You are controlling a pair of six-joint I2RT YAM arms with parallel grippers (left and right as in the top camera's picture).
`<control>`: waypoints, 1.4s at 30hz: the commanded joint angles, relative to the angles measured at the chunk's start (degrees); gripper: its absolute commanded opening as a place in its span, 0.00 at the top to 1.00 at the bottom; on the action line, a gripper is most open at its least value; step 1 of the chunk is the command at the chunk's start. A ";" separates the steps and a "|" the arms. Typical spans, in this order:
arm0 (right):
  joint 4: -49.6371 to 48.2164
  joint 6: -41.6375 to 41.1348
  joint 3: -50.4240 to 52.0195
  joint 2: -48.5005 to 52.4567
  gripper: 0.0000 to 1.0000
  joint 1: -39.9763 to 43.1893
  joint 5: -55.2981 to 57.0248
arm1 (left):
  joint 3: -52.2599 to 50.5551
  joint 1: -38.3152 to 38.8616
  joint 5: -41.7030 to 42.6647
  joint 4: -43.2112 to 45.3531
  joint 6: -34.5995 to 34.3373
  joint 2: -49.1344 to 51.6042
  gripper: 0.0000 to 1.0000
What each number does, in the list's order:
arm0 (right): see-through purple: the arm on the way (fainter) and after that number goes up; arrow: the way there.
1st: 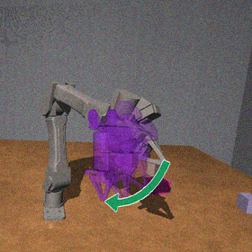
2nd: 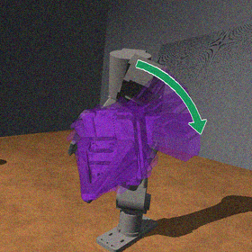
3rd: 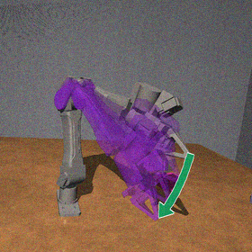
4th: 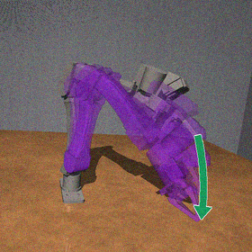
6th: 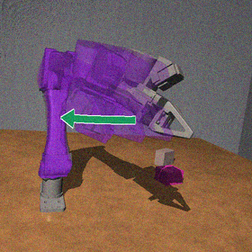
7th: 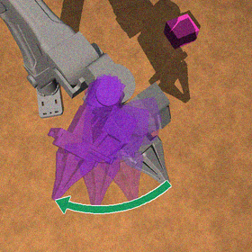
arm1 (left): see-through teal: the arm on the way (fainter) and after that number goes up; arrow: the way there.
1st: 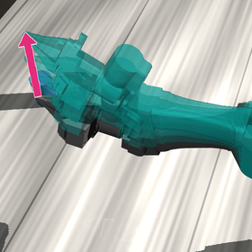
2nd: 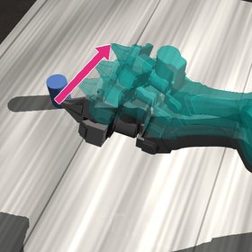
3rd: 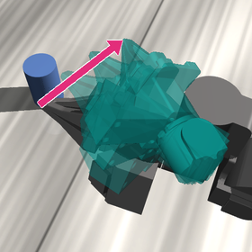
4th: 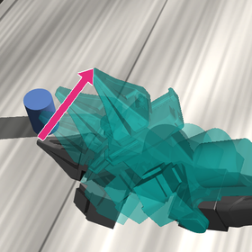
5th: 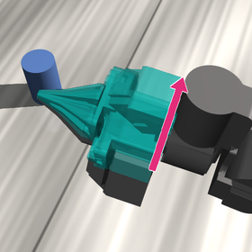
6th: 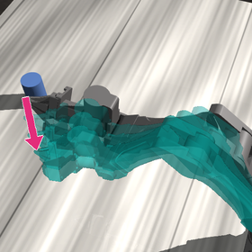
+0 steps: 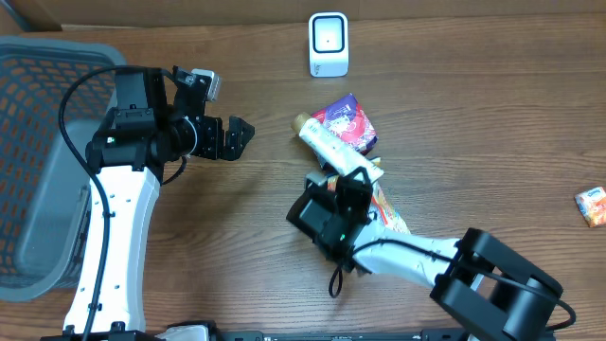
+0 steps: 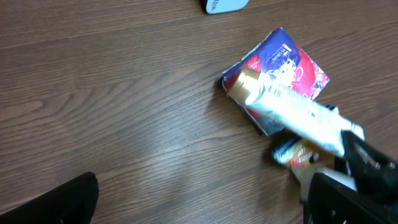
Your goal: Scan the item barcode
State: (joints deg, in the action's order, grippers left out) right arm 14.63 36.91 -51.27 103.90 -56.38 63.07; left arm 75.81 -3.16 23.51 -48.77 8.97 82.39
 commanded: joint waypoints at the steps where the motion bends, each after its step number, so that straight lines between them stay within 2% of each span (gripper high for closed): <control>1: 0.17 1.90 1.36 0.70 0.80 -3.48 -0.35 | 0.04 -0.37 0.33 0.17 -0.46 -0.48 0.00; 4: 0.15 1.62 1.38 0.70 0.62 -5.53 -0.81 | 0.04 -0.37 0.33 0.11 -0.48 -0.48 0.00; 6: 0.00 -0.61 1.38 0.70 0.39 -6.56 -0.76 | 0.04 -0.37 0.33 -0.17 -0.46 -0.48 0.00; 7: 0.04 -2.10 1.38 0.70 0.33 -6.95 -0.74 | 0.04 -0.37 0.31 -0.31 -0.44 -0.48 0.00; 9: 0.55 -6.27 1.38 0.70 0.14 -7.67 -0.61 | 0.04 -0.37 0.31 -0.48 -0.42 -0.48 0.00; 11: 2.10 -13.99 1.38 0.70 0.01 -8.52 -0.70 | 0.04 -0.37 0.28 -0.48 -0.44 -0.48 0.00; 13: 5.22 -21.24 1.33 0.70 0.00 -9.64 -2.21 | 0.04 -0.37 0.28 -0.50 -0.42 -0.48 0.00; 14: 8.87 -27.93 1.27 0.70 0.00 -11.28 -4.92 | 0.04 -0.37 0.28 -0.66 -0.42 -0.48 0.00; 16: 12.68 -35.58 1.27 0.70 0.00 -13.49 -10.84 | 0.04 -0.37 0.26 -0.70 -0.42 -0.48 0.01; 22: 18.38 -51.69 -0.37 0.57 0.00 -18.62 -24.52 | 0.04 -0.37 0.28 -0.72 -0.42 -0.48 0.00; 30: 26.95 -58.21 -6.67 -0.94 0.00 -18.71 -35.30 | 0.04 -0.37 0.22 -1.20 -0.42 -0.48 0.00; 33: 28.70 -58.36 -7.74 -2.25 0.00 -17.40 -38.66 | 0.04 -0.37 -0.02 -1.86 -0.39 -0.48 0.00; 37: 29.27 -58.10 -7.76 -5.62 0.00 -12.94 -39.08 | 0.04 -0.37 -0.15 -1.99 -0.39 -0.48 0.00; 42: 30.18 -55.93 -7.76 -11.41 0.00 -7.04 -45.53 | 0.04 -0.37 -0.17 -1.97 -0.39 -0.48 0.00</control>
State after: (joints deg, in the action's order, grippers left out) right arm 44.77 -19.64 -58.28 97.95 -66.89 23.46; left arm 75.81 -3.16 23.49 -50.78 8.97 82.39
